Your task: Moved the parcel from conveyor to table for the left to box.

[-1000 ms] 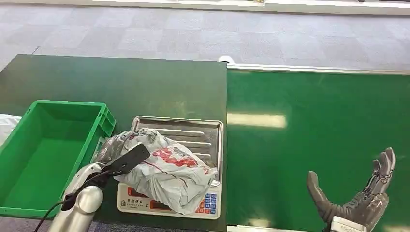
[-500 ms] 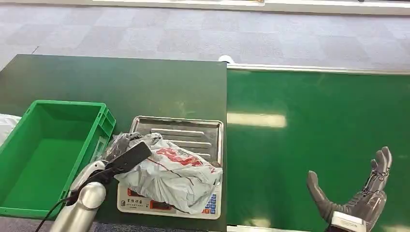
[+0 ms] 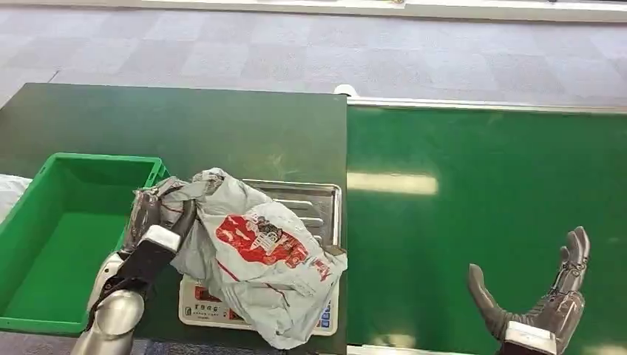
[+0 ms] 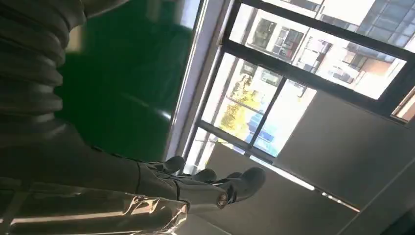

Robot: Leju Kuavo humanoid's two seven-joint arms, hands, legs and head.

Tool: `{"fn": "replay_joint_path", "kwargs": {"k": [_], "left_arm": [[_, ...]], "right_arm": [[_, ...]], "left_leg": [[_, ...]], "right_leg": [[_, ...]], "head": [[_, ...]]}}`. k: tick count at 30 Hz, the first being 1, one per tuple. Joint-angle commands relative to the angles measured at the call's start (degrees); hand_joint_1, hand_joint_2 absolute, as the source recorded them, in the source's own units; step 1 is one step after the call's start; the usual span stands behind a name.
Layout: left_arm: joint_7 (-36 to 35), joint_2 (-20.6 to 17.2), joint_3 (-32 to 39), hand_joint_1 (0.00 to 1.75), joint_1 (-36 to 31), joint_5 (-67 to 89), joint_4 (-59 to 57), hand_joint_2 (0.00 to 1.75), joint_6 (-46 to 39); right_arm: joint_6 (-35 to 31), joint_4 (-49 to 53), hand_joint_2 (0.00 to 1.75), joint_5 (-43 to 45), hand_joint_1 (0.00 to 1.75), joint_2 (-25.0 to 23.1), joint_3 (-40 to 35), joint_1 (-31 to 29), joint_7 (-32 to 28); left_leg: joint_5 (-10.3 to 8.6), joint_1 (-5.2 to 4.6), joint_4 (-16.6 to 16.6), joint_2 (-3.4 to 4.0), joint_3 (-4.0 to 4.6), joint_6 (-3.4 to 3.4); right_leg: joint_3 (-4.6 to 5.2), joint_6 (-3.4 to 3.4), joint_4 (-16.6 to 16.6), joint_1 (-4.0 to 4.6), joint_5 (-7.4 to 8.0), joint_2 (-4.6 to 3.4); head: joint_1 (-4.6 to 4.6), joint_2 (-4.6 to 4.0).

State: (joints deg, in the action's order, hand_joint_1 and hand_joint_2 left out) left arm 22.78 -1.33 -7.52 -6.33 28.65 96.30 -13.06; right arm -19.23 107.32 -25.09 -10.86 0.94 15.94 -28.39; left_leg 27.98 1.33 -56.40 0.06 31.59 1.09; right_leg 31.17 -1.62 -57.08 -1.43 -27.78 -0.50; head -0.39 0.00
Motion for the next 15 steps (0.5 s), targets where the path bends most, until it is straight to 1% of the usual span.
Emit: {"fn": "replay_joint_path", "kwargs": {"k": [1, 3, 5, 6, 7, 8, 10, 12, 13, 15], "left_arm": [[13.0, 1.3, 3.1, 1.69, 6.0, -19.0, 14.6, 1.75, -3.6], [13.8, 1.3, 3.2, 1.69, 6.8, -19.6, 16.5, 1.75, -4.5], [16.1, 1.7, 4.2, 1.71, 7.0, -20.1, 17.8, 1.75, -8.5], [16.0, 1.6, 4.9, 1.68, 6.6, -19.4, 17.8, 1.75, -11.4], [12.4, 2.1, 7.0, 1.64, 6.3, -18.5, 16.9, 1.75, -14.7], [10.0, 1.7, 8.7, 1.5, 5.9, -19.4, 15.9, 1.75, -15.4], [6.3, 1.7, 14.7, 1.52, 4.9, -21.2, 11.8, 1.75, -16.3], [5.6, 2.3, 20.7, 1.54, 4.1, -21.8, 8.0, 1.75, -16.5], [4.5, 2.6, 24.0, 1.57, 3.4, -21.2, 5.4, 1.75, -16.3], [4.2, 2.6, 26.3, 1.57, 2.6, -20.4, 3.2, 1.75, -16.0]], "right_arm": [[-0.9, -7.8, 1.75, 2.1, 0.0, 0.5, 1.2, -2.8, -0.9], [-1.0, -8.2, 1.75, 2.2, 0.0, 0.4, 1.3, -3.2, -0.9], [-1.4, -8.1, 1.75, 2.4, 0.0, 0.3, 1.3, -3.3, -0.9], [-1.7, -7.9, 1.75, 2.4, 0.0, 0.2, 1.3, -3.1, -0.8], [-2.2, -7.4, 1.75, 2.3, 0.0, -0.1, 1.5, -2.7, -0.6], [-2.2, -6.8, 1.75, 2.1, 0.0, -0.3, 1.6, -2.1, -0.3], [-2.2, -6.0, 1.75, 1.6, 0.0, -0.7, 1.8, -1.2, 0.1], [-2.3, -5.9, 1.75, 1.4, 0.0, -1.1, 1.9, -1.1, 0.1], [-2.4, -5.9, 1.75, 1.4, 0.0, -1.2, 2.1, -1.0, 0.1], [-2.4, -5.9, 1.75, 1.5, 0.0, -1.2, 2.2, -1.1, 0.1]], "left_leg": [[-0.02, 0.03, 0.1, 0.15, -0.02, -0.09], [-0.03, 0.03, 0.1, 0.12, 0.0, -0.11], [-0.02, 0.01, 0.1, 0.12, -0.03, -0.11], [0.0, 0.05, 0.0, 0.09, -0.01, -0.06], [-0.03, 0.03, 0.0, 0.1, -0.01, -0.09], [-0.02, 0.03, 0.0, 0.04, -0.02, -0.06], [-0.04, -0.01, 0.1, 0.02, -0.07, -0.05], [-0.05, 0.0, 0.1, 0.04, -0.11, -0.03], [-0.09, -0.01, 0.1, 0.03, -0.12, -0.05], [-0.08, -0.01, 0.2, 0.09, -0.16, -0.05]], "right_leg": [[0.03, 0.13, 0.1, 0.07, 0.08, -0.1], [0.01, 0.13, 0.1, 0.07, 0.08, -0.08], [0.01, 0.12, 0.1, 0.04, 0.06, -0.08], [-0.01, 0.09, 0.1, 0.08, 0.04, -0.06], [0.01, 0.13, 0.1, 0.06, 0.06, -0.05], [-0.03, 0.09, 0.1, 0.05, 0.04, -0.01], [-0.05, 0.11, 0.1, 0.01, 0.03, 0.02], [-0.08, 0.12, 0.1, 0.02, 0.04, 0.0], [-0.06, 0.16, 0.1, 0.02, 0.06, 0.02], [-0.05, 0.16, 0.1, 0.02, 0.08, -0.05]], "head": [[0.0, 0.0], [0.02, 0.0], [0.0, 0.0], [0.02, 0.0], [-0.02, 0.0], [0.0, 0.0], [0.0, 0.0], [0.02, 0.0], [0.0, 0.0], [0.0, 0.0]]}}
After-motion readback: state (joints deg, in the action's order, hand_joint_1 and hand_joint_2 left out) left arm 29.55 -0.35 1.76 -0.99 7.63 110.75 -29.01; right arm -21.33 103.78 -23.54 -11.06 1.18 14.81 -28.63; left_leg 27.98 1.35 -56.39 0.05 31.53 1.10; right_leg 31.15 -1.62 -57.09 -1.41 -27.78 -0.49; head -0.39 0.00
